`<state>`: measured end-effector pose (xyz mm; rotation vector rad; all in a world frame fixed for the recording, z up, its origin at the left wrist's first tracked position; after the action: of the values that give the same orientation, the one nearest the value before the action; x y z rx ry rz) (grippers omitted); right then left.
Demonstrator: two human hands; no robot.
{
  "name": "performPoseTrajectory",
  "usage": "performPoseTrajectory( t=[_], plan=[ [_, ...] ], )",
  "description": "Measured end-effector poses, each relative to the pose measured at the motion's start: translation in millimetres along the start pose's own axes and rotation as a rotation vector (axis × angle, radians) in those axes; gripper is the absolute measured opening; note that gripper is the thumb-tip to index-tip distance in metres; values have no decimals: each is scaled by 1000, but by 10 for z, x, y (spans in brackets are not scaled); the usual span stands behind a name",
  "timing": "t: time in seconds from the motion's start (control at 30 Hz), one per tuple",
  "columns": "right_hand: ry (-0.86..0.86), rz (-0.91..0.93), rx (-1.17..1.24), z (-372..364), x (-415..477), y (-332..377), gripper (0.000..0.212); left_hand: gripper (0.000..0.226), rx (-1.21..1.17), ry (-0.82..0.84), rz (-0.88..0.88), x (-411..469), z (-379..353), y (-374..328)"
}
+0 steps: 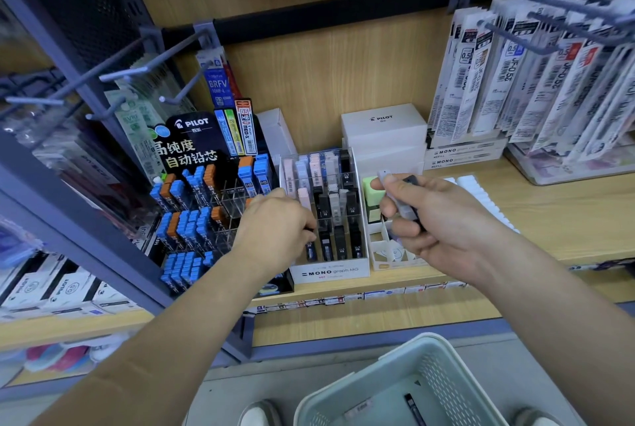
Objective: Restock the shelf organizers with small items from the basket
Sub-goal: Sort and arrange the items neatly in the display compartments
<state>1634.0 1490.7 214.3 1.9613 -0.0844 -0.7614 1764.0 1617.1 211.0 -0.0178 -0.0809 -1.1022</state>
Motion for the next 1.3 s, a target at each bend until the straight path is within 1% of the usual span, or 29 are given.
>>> performPoseTrajectory(
  t=[0.1,0.27,0.37,0.43,0.47,0.5,0.53,0.6,0.63,0.67,0.7,0.73,0.8,0.87,1.0,1.1,1.17,1.3],
  plan=[
    [-1,-25,3,13,10,-1,17,22,89,25,-14,15,-19,-21],
    [36,-84,-20,-19,-12,-46,21,18,221,46,-39,25,-123,-18],
    [78,-91,-64,-59,-50,-55,14,18,276,30,-61,35,-154,-19],
    [99,-90,-85,-73,-61,-50,11,19,257,22,-70,41,-149,-23],
    [105,-86,-103,-78,-63,-47,11,20,204,2,-68,41,-119,-25],
    [107,-80,-126,-80,-65,-46,14,19,101,-43,-53,35,-64,-18],
    [108,-74,-152,-83,-64,-46,18,18,-64,-105,-16,21,26,-10],
    [101,-59,-209,-93,-62,-51,21,18,-537,-219,73,-17,192,0],
    [94,-48,-244,-101,-63,-54,20,19,-789,-248,93,-35,256,-34],
    [86,-36,-281,-114,-62,-57,17,20,-990,-250,97,-49,308,-88],
    [77,-23,-313,-127,-65,-61,14,20,-1106,-242,97,-62,347,-142],
    [68,-10,-336,-142,-66,-62,12,17,-1153,-230,92,-70,370,-189],
    [45,13,-349,-157,-62,-63,14,12,-1166,-215,89,-87,395,-254],
    [19,39,-329,-149,-59,-38,15,11,-1187,-199,126,-98,370,-237],
    [-13,93,-215,-73,-59,54,10,12,-1274,-50,211,-160,261,-269],
    [-37,74,-231,-56,-43,15,12,10,-1245,20,182,-191,199,-389],
    [-35,70,-268,-83,-19,-26,13,12,-1212,16,175,-195,205,-411],
    [6,79,-274,-135,1,-34,14,18,-1283,-120,226,-181,326,-266]
  ],
)
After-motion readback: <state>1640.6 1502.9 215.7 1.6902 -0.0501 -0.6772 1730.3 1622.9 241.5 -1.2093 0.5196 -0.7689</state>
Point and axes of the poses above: each hand's wrist, its own x-axis towards the middle knuckle, its own z-axis out of the back of the hand, y = z × x, the point moved 6 cm from there along x, towards the middle knuckle, and after that the axes turned 8 degrees about -z, right-handed, at the moved point
